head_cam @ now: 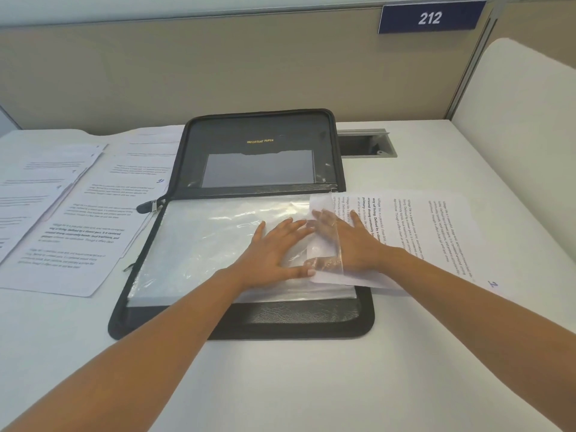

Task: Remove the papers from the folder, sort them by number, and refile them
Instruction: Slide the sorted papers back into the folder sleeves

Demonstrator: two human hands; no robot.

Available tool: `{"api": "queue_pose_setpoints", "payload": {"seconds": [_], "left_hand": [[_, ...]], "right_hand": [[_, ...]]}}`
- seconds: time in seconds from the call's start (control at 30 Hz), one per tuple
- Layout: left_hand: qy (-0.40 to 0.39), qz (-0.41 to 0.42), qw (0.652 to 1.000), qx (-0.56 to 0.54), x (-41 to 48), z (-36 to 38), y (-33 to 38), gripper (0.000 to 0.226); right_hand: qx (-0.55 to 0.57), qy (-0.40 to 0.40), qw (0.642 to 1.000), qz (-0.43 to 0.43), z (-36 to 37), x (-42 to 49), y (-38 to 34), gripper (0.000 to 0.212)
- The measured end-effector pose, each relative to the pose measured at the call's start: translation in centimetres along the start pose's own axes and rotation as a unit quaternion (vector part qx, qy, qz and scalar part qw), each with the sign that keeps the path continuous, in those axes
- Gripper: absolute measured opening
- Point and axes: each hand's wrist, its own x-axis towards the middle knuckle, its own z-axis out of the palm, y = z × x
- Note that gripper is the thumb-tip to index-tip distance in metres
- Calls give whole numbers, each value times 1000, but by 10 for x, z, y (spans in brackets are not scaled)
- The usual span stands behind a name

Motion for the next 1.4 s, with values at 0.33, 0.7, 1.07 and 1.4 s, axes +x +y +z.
{"api": "queue_pose_setpoints", "payload": {"seconds": [0.33, 0.7, 1.07, 1.4], "left_hand": [[162, 206, 958, 116, -1, 0, 12, 55], [220, 134, 966, 26, -5, 4, 21, 36], [-142, 8, 987, 69, 0, -4, 20, 90], [53, -32, 985, -159, 4, -12, 20, 46]], "right_hand": [[-22, -19, 999, 21, 2, 0, -1, 99], [250, 67, 966, -7, -11, -7, -20, 54], [42, 34, 998, -17, 0, -7, 13, 64], [147, 129, 980, 15, -10, -10, 12, 41]]}}
